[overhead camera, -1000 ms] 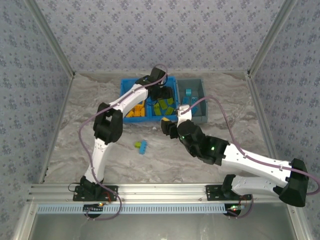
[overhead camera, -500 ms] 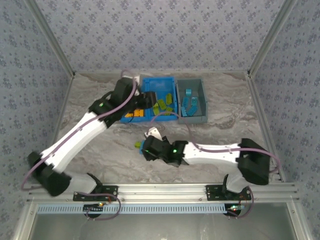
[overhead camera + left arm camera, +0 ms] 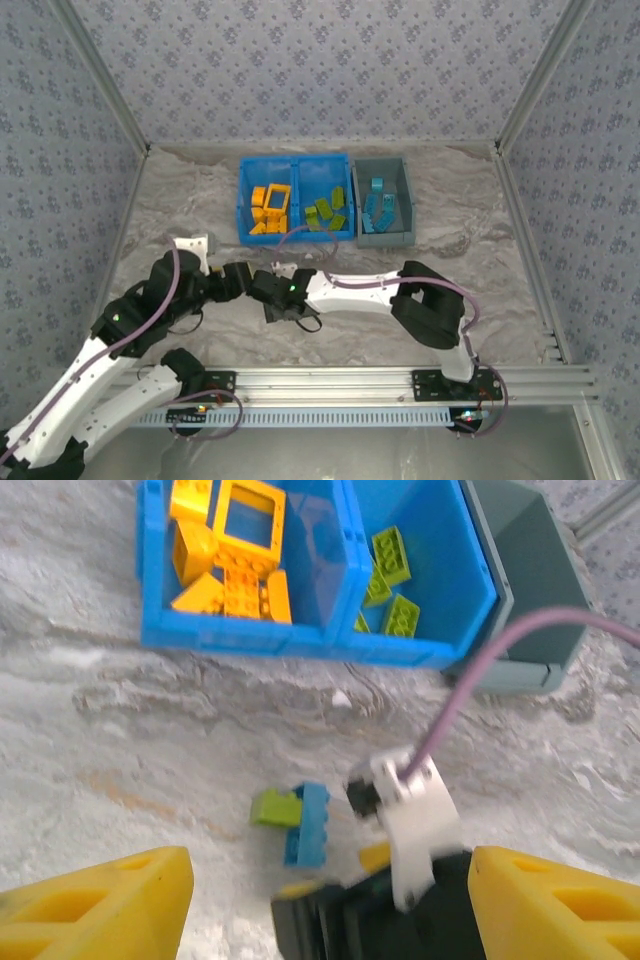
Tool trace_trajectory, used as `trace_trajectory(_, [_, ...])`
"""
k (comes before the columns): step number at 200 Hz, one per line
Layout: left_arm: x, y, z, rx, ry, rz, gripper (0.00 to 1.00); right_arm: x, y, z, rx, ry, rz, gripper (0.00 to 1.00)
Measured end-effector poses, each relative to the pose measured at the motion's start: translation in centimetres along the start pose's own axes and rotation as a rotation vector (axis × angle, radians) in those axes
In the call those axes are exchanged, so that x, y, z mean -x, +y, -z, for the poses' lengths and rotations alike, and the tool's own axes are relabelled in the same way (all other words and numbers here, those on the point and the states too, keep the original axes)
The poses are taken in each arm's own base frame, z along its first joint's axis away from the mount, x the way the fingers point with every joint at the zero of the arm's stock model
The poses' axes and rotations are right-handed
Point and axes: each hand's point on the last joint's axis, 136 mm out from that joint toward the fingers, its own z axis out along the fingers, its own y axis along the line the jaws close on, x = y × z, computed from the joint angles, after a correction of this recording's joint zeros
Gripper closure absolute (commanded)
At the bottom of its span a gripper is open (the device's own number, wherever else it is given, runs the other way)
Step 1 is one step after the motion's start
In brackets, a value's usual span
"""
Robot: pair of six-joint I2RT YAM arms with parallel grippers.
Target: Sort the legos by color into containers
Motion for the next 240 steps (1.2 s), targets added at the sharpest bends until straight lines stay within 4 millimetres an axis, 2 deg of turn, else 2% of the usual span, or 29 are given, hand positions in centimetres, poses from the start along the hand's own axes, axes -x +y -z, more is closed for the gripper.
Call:
trace_trajectory(28, [-1.0, 0.1, 0.1, -0.016, 0.033, 0.01, 0.29, 0.1, -0.6, -1.4, -0.033, 0.025, -0.041, 0.35])
trace_trajectory(63, [-1.6, -0.3, 1.0, -0.065, 0.043, 0.011, 0.29, 0.8, -0.5, -1.8, -0.035, 0.025, -0.068, 0.38])
trace_trajectory(88, [-2.8, 0.8, 1.9, -0.057, 0.059, 0.033, 0.29, 1.9, -0.5, -2.3, -0.031, 0.015, -0.093, 0.44])
trace_trajectory(120, [-4.3, 2.6, 3.3, -0.039, 0.051, 0.095, 0.29, 2.4, -1.0, -2.6, -0.045, 0.018, -0.109, 0.63])
trace_trajectory(152, [-5.3, 3.6, 3.9, -0.038, 0.052, 0.14, 0.3, 2.5, -1.1, -2.6, -0.049, 0.019, -0.117, 0.81])
trace_trajectory(179, [-5.5, 3.7, 3.8, -0.028, 0.062, 0.154, 0.3, 2.2, -1.5, -2.3, -0.061, 0.018, -0.12, 0.88])
trace_trajectory(208, [-6.0, 3.4, 2.5, -0.014, 0.11, 0.155, 0.31, 1.3, -3.6, 0.1, -0.092, 0.007, -0.116, 0.91])
trace_trajectory(218, [-6.1, 3.0, 1.8, -0.015, 0.132, 0.158, 0.31, 1.3, -4.5, 1.5, -0.1, -0.01, -0.117, 0.91])
trace_trajectory(240, [-6.0, 1.9, 0.5, -0.029, 0.172, 0.164, 0.3, 2.5, -7.2, 6.0, -0.109, -0.082, -0.133, 0.91])
